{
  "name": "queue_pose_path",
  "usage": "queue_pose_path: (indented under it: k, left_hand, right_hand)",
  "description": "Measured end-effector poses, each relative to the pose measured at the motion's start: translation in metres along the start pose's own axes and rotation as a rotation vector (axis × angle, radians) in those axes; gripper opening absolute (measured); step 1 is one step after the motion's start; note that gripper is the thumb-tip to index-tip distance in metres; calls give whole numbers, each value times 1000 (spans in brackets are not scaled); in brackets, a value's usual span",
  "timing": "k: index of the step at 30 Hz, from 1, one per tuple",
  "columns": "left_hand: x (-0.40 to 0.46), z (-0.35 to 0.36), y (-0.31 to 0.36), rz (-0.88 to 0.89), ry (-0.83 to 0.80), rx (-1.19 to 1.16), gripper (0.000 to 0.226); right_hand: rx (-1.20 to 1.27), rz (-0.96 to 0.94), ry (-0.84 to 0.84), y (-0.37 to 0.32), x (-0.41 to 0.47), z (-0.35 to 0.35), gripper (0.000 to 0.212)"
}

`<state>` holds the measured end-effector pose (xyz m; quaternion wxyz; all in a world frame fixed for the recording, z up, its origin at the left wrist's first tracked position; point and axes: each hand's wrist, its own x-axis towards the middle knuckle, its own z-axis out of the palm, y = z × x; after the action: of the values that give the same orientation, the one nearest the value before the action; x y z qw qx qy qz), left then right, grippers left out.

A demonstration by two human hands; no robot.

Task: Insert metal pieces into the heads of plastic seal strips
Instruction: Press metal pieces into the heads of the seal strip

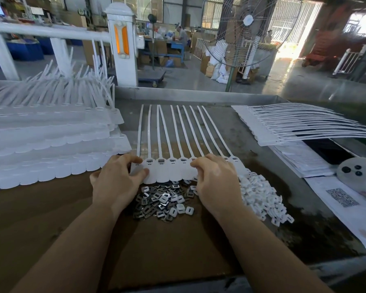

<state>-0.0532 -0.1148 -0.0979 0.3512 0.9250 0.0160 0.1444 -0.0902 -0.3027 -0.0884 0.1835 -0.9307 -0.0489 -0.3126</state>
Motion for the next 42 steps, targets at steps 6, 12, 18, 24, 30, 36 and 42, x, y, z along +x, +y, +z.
queue_pose_path:
  k: [6,12,18,24,30,36,42]
  left_hand:
    - [-1,0,1,-1,5,25,20]
    - [-2,-2,1,5,6,32,22]
    - [-2,-2,1,0,2,32,22]
    - [-3,-2,0,5,7,31,22]
    - [-2,-2,-1,7,6,36,23]
    - [-2,-1,-1,8,7,27,22]
    - [-2,-2,-1,6,9,30,22]
  right_hand:
    - [29,-15,-20,4,-5,-2,23]
    - [39,-39,-26,2,-9,-4,20]
    - [49,-48,-22,1,-9,-5,20]
    - [63,-56,-28,1,-10,-4,20]
    - [66,-68,-32,2,-10,-5,19]
    - [68,-66,-24,3,-10,-3,19]
    - [72,-63,-17,2,-10,-4,20]
